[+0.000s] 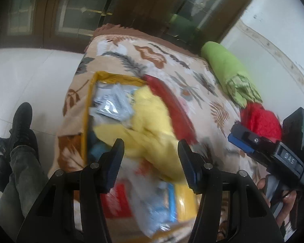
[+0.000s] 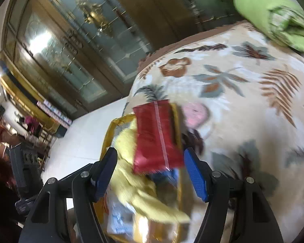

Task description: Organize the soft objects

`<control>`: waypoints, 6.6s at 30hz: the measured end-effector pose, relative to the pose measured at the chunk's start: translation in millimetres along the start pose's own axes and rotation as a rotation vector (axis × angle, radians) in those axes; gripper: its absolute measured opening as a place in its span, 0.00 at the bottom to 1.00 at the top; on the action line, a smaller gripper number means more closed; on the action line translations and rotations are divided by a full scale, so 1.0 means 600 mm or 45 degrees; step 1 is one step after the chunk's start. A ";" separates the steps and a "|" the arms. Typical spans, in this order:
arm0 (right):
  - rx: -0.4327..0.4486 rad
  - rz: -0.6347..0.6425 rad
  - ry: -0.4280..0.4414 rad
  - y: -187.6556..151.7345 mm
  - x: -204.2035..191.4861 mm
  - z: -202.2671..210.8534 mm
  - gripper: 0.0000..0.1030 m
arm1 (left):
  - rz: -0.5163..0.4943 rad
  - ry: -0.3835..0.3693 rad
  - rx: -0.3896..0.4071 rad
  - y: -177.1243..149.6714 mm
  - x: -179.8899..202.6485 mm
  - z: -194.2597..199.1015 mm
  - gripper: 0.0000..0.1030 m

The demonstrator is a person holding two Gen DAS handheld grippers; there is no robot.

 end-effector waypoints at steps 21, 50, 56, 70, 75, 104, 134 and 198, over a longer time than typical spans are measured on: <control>0.005 -0.147 -0.007 -0.053 0.097 0.050 0.67 | -0.212 0.000 -0.038 -0.019 0.131 -0.010 0.54; -0.068 -0.209 -0.026 -0.044 0.135 0.018 0.66 | -0.225 -0.133 -0.182 0.064 0.184 -0.129 0.54; -0.059 -0.193 -0.050 -0.029 0.135 0.009 0.67 | -0.300 -0.120 -0.095 0.063 0.186 -0.097 0.54; -0.038 -0.205 0.012 -0.027 0.111 0.021 0.66 | -0.237 -0.140 -0.134 0.069 0.182 -0.080 0.53; -0.019 -0.184 0.013 -0.028 0.112 0.032 0.66 | -0.226 -0.191 -0.123 0.017 0.181 -0.054 0.54; -0.016 0.214 -0.220 -0.121 -0.070 0.092 0.76 | -0.178 0.466 0.070 -0.066 0.033 0.133 0.54; -0.067 0.281 -0.514 -0.131 -0.104 0.083 0.76 | -0.291 0.180 0.016 -0.059 0.031 0.100 0.54; -0.055 0.309 -0.562 -0.136 -0.128 0.080 0.76 | -0.299 0.180 -0.013 -0.068 0.014 0.077 0.54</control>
Point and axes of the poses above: each gripper's, at about its wrist camera, not at the fingertips, and z roughly against the way its jaws point, x to its right, y to its top, the point moved 10 cm from there along -z, roughly the way its jaws point, and after that the axes turned 2 degrees about -z, right-handed, at the moved point
